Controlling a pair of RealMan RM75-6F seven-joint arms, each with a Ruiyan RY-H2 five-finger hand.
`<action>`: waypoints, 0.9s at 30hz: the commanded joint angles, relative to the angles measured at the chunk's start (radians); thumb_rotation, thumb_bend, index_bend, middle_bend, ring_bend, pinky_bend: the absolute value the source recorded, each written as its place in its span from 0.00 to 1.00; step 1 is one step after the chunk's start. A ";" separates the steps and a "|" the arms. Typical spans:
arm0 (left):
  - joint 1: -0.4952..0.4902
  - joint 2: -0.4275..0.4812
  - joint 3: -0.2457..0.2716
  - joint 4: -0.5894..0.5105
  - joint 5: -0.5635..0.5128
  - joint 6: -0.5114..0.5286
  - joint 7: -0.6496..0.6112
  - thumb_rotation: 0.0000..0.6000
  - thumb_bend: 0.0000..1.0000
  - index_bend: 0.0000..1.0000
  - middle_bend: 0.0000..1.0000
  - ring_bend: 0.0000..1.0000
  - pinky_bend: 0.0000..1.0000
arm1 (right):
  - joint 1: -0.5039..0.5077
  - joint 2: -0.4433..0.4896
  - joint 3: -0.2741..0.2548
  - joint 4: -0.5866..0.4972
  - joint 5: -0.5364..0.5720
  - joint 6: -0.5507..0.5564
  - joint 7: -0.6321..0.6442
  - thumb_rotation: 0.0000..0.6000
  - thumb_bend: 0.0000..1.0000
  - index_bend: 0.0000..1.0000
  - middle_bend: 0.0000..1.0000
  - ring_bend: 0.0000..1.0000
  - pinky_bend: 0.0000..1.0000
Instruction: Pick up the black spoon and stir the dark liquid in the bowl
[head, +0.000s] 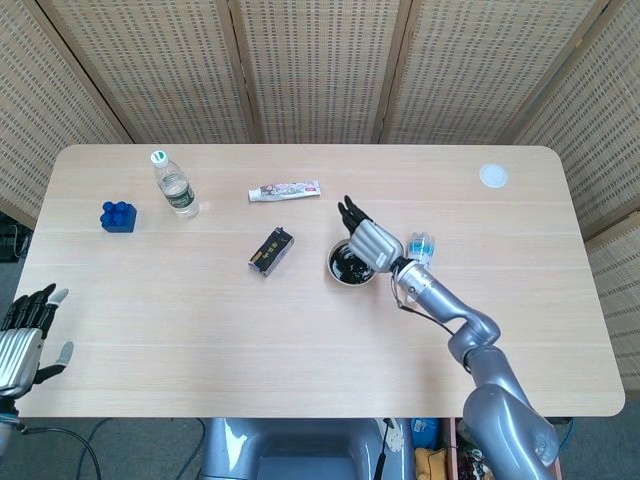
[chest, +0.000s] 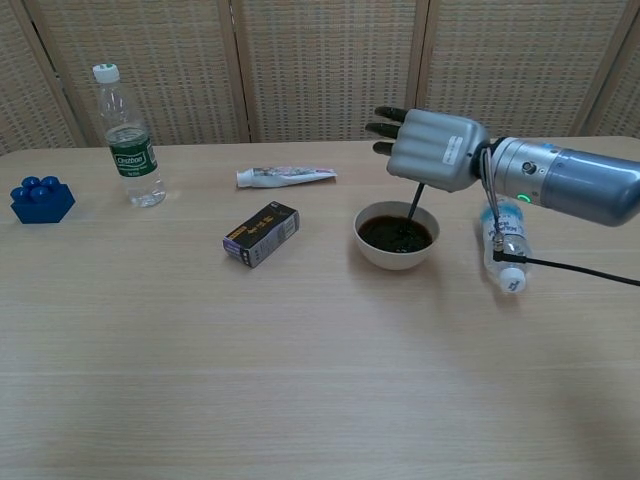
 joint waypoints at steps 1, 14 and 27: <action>0.000 0.000 0.000 0.001 -0.001 -0.001 -0.002 1.00 0.44 0.00 0.00 0.00 0.00 | 0.007 -0.002 0.004 0.000 0.004 -0.004 -0.001 1.00 0.66 0.67 0.28 0.03 0.00; 0.001 -0.005 0.002 0.015 0.003 -0.001 -0.016 1.00 0.44 0.00 0.00 0.00 0.00 | 0.001 -0.026 0.004 -0.023 0.004 0.022 0.011 1.00 0.66 0.67 0.28 0.03 0.00; -0.004 -0.005 0.003 0.010 0.013 -0.001 -0.011 1.00 0.44 0.00 0.00 0.00 0.00 | -0.049 -0.008 -0.009 -0.023 -0.005 0.061 0.022 1.00 0.66 0.67 0.27 0.03 0.00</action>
